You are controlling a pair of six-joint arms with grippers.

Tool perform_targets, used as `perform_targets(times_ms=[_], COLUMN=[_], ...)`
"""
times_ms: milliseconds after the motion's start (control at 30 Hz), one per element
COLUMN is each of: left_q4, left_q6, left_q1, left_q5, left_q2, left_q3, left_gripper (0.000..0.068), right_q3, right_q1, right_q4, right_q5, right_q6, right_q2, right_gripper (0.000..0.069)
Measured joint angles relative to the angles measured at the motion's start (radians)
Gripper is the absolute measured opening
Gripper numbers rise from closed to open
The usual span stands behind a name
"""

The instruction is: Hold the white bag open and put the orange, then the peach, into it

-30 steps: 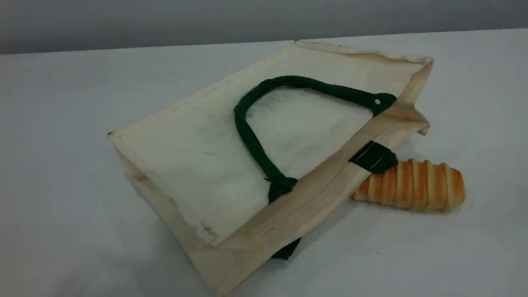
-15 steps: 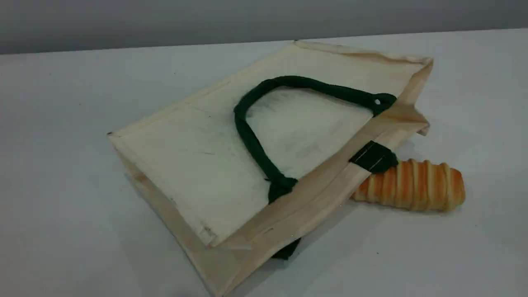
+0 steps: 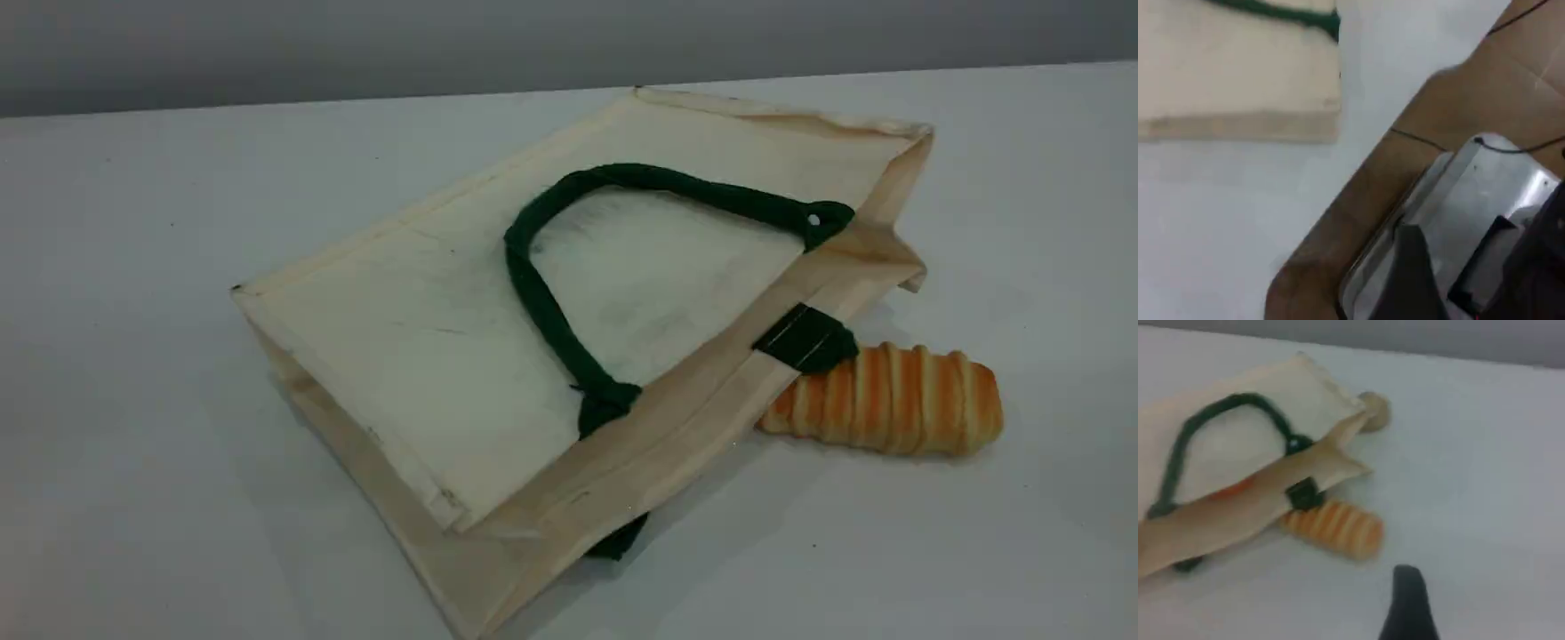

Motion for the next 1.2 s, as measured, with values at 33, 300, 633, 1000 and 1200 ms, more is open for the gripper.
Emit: perform_targets(times_ms=[33, 300, 633, 1000, 1200], left_q4=[0.000, 0.000, 0.020, 0.025, 0.025], left_q6=[0.000, 0.015, 0.032, 0.053, 0.053], left_q1=[0.000, 0.000, 0.002, 0.002, 0.002], left_q5=[0.000, -0.009, -0.110, -0.144, -0.141], left_q2=[-0.037, -0.323, -0.568, -0.589, -0.589], left_q3=[0.028, 0.180, 0.366, 0.426, 0.425], left_gripper=[0.0505, 0.0505, 0.0505, 0.0505, 0.0505], right_q3=[0.000, -0.002, -0.002, 0.036, 0.036], right_q1=[0.000, 0.000, 0.000, 0.000, 0.000], right_q4=[-0.006, 0.036, -0.016, -0.050, -0.040], right_q5=[-0.001, 0.033, 0.001, -0.075, -0.069], right_q6=[0.011, 0.052, 0.052, 0.051, 0.051], right_q2=[0.000, 0.000, 0.000, 0.000, 0.000], right_gripper=[0.0480, 0.0480, 0.0480, 0.0480, 0.0480])
